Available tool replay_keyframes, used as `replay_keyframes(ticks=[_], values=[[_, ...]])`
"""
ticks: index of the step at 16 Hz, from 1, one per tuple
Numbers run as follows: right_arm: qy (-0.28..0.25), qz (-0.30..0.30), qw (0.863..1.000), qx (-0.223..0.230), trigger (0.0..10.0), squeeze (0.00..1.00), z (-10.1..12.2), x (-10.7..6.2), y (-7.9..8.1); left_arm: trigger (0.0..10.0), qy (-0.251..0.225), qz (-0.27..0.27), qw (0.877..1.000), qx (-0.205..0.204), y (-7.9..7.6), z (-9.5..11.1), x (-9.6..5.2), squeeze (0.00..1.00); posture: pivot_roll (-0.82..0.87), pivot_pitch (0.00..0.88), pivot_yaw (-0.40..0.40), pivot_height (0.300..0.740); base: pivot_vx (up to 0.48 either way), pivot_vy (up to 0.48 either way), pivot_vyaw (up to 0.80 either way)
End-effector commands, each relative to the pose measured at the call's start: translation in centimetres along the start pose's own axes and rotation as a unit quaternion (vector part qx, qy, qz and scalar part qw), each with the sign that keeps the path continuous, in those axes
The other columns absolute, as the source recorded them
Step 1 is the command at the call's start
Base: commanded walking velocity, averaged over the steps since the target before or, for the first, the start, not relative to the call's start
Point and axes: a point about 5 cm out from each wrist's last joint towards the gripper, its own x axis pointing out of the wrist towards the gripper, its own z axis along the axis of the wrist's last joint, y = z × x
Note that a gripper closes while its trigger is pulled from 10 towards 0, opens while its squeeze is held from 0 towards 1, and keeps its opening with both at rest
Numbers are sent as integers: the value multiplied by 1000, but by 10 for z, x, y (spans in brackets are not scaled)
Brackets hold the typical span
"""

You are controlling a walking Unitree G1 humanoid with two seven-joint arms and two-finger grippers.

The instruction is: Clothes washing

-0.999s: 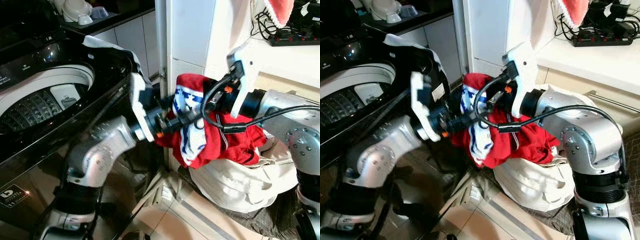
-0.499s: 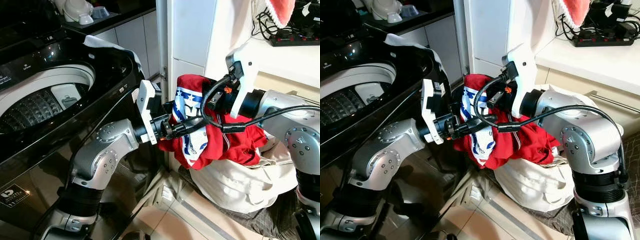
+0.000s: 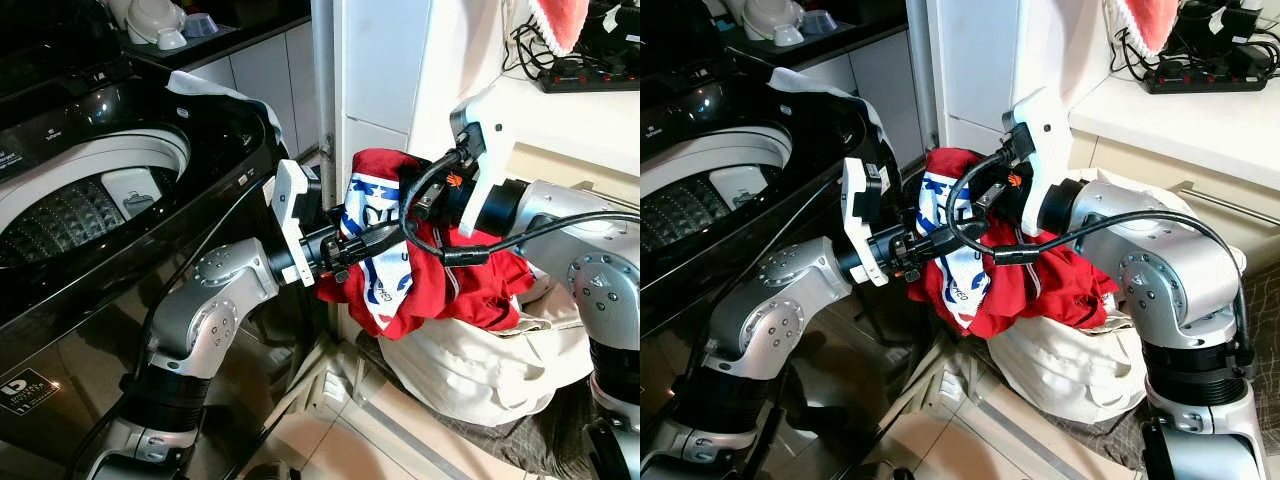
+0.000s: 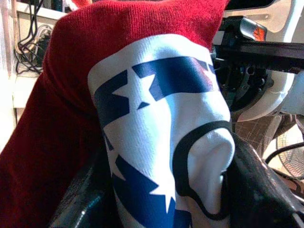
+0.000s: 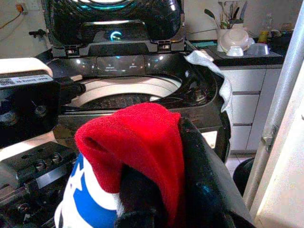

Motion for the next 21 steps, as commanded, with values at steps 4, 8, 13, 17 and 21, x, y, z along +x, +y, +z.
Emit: replay_keyframes(ticks=[4,8,13,17,21], values=[[-9,11,1000,-10,0,0,5,4,3,0,3,2,1000,9,1,1,2,0,2,0,85,740,0,0,0],[-4,4,1000,-25,3961,0,6,5,1,0,-2,24,1000,17,7,3,2,0,-1,0,85,740,0,0,0],[-16,3,1000,-5,10000,1000,11,2,-2,0,-12,87,995,51,27,12,0,0,-8,0,94,740,0,0,0],[-71,-7,997,24,10000,1000,28,-20,-11,0,0,128,988,83,43,21,-6,0,-14,0,102,740,0,0,0],[-69,-20,997,-15,10000,0,35,-41,-13,0,56,283,904,315,95,119,-19,0,-23,0,108,740,0,0,0]])
